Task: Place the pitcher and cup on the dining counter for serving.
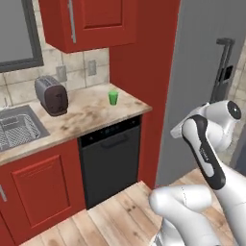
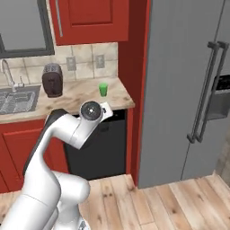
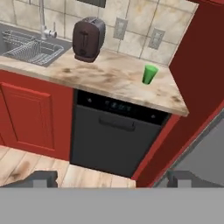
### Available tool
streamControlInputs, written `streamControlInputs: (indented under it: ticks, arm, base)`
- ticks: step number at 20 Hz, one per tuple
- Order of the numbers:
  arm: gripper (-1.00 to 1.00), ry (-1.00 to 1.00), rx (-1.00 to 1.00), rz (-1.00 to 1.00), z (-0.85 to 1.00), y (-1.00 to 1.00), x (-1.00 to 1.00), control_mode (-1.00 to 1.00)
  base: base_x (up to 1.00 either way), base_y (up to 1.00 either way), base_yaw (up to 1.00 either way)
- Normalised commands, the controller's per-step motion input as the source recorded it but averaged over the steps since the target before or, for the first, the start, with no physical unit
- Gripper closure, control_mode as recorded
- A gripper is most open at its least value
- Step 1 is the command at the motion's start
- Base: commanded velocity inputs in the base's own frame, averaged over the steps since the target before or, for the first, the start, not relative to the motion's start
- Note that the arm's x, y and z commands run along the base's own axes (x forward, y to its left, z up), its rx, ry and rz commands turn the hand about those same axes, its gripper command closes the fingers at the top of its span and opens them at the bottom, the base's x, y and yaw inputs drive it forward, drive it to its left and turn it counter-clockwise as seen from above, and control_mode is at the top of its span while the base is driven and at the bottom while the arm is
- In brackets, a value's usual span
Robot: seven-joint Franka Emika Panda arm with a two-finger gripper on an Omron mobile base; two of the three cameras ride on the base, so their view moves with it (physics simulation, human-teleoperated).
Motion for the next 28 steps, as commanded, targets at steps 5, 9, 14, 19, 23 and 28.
streamControlInputs:
  ticks: [5,9,14,19,23,28]
  arm:
    - [-1.0,0.0,0.0,0.0,0.0,0.0,0.0,1.0]
    - [-1.0,0.0,0.0,0.0,0.0,0.0,0.0,1.0]
    - [-1.0,0.0,0.0,0.0,0.0,0.0,0.0,1.0]
    - [-1.0,0.0,0.0,0.0,0.0,0.0,0.0,1.0]
    - [-1.0,0.0,0.0,0.0,0.0,0.0,0.0,1.0]
    - [-1.0,0.0,0.0,0.0,0.0,0.0,0.0,1.0]
  base:
    - [0.98,0.0,0.29]
    - [0.68,0.0,0.04]
    - [0.66,0.0,0.0]
    - [0.64,-0.06,0.0]
    - [0.59,-0.13,0.0]
    - [0.16,-0.43,0.0]
